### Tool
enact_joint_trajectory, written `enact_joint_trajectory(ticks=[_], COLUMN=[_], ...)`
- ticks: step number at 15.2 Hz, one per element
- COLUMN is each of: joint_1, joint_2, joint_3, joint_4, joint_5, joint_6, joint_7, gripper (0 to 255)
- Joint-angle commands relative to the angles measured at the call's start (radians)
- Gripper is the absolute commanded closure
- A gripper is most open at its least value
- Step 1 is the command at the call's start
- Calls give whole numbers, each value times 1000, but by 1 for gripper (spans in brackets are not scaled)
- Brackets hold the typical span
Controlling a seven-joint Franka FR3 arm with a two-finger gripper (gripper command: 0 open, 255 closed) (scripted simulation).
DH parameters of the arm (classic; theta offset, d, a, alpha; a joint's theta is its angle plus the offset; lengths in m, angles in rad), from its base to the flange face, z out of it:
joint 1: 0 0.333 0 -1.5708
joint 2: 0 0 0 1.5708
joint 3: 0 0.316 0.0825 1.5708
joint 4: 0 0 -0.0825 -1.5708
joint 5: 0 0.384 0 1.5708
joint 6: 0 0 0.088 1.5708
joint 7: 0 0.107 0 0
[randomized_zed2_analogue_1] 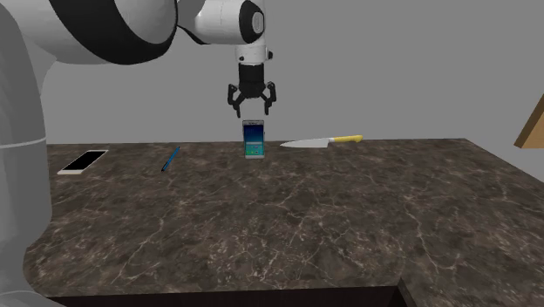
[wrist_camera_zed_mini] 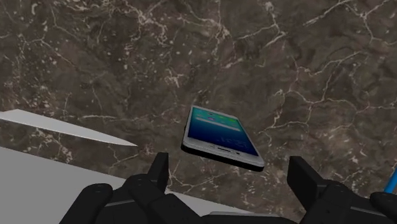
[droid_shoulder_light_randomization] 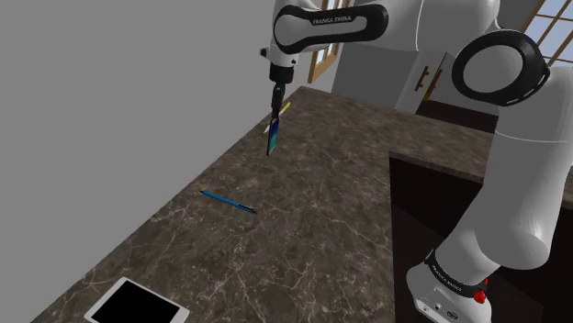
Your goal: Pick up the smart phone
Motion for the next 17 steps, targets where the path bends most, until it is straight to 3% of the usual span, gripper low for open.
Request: enact_joint_trajectory(ticks=[1, 7, 8, 17], joint_1=[0, 0, 0, 0], joint_2=[10, 18, 17, 18], joint_3=[1, 1, 1, 1], joint_4=[-9, -60, -62, -60], joint_5=[0, 0, 0, 0], joint_6=[20, 78, 80, 78], joint_7=[-4, -4, -4, -4], gripper=[0, 0, 255, 255])
